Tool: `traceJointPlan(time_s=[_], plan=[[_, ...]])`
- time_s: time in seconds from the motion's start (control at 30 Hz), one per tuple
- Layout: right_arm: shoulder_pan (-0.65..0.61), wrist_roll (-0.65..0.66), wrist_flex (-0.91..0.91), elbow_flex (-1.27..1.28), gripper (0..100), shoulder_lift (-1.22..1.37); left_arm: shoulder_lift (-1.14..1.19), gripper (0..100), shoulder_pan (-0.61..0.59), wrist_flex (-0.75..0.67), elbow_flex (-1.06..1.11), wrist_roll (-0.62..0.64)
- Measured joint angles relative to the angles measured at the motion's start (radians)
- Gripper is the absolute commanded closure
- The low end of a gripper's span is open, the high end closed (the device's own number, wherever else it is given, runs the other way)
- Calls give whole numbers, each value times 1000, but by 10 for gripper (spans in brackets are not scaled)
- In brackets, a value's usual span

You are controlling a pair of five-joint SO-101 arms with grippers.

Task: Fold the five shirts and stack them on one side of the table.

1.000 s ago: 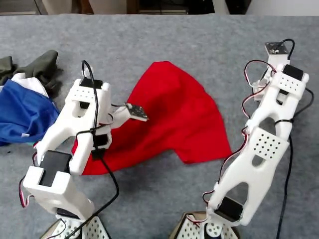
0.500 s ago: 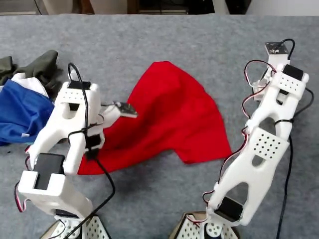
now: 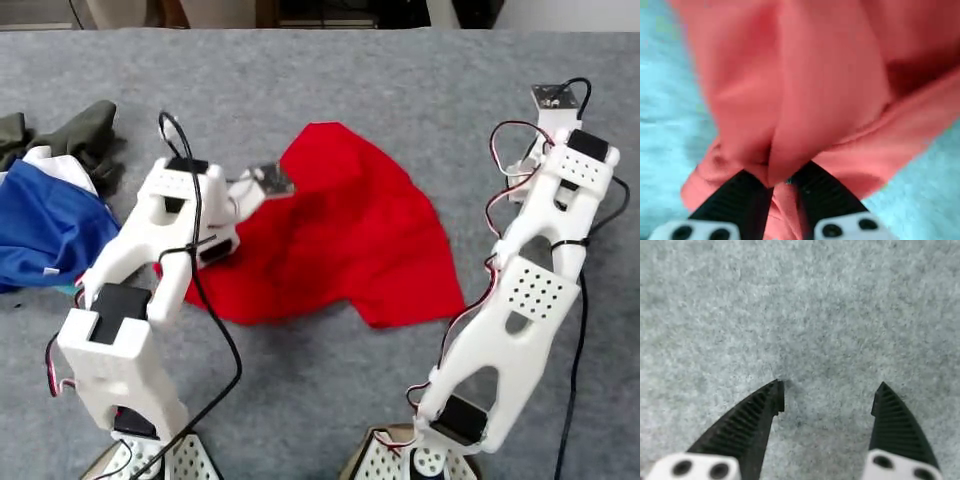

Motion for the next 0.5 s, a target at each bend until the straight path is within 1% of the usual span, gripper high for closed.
traceJointPlan(time_s=[0.1,0.2,0.33,0.5], plan=[[0,0,-6,0,706,0,0,982,0,-9,-71,84],[0,0,-9,0,706,0,0,982,0,-6,-75,153],[0,0,-9,0,706,0,0,982,-5,78,-18,166],[0,0,-9,0,706,0,0,982,-80,170,15,137]])
